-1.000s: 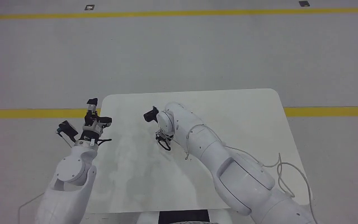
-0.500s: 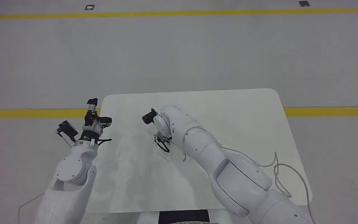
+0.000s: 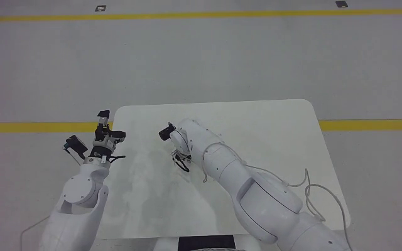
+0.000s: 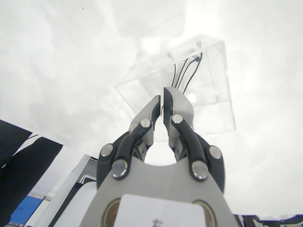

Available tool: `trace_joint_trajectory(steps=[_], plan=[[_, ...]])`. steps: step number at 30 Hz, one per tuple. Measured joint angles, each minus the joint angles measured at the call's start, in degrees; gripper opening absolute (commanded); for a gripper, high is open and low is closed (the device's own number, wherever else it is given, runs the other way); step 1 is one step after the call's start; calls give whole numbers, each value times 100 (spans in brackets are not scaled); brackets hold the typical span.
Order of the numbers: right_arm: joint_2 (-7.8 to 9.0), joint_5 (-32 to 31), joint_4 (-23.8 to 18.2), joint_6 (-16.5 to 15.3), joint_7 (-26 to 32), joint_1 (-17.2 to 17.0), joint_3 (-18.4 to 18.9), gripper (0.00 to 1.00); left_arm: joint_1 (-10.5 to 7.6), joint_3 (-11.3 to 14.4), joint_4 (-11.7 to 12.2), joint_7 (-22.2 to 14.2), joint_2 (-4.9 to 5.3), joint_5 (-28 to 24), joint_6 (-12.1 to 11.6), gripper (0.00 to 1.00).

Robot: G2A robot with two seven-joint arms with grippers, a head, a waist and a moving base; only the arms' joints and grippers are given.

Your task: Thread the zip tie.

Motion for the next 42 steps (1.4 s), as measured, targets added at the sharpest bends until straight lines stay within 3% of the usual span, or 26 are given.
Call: trace_joint_trajectory(steps=[10,26,33,37,42], plan=[[-36,151,71,37,57,32,-120,15,0,0,0,0,0,0,0,100],[-61,165,102,182,39,46,-203,13,0,0,0,0,0,0,0,100],[-64,190,148,161,53,65,-191,9,0,0,0,0,0,0,0,100],[-67,193,173,154,55,71,-186,0,0,0,0,0,0,0,0,100],[-68,209,196,150,57,81,-180,0,0,0,0,0,0,0,0,100]])
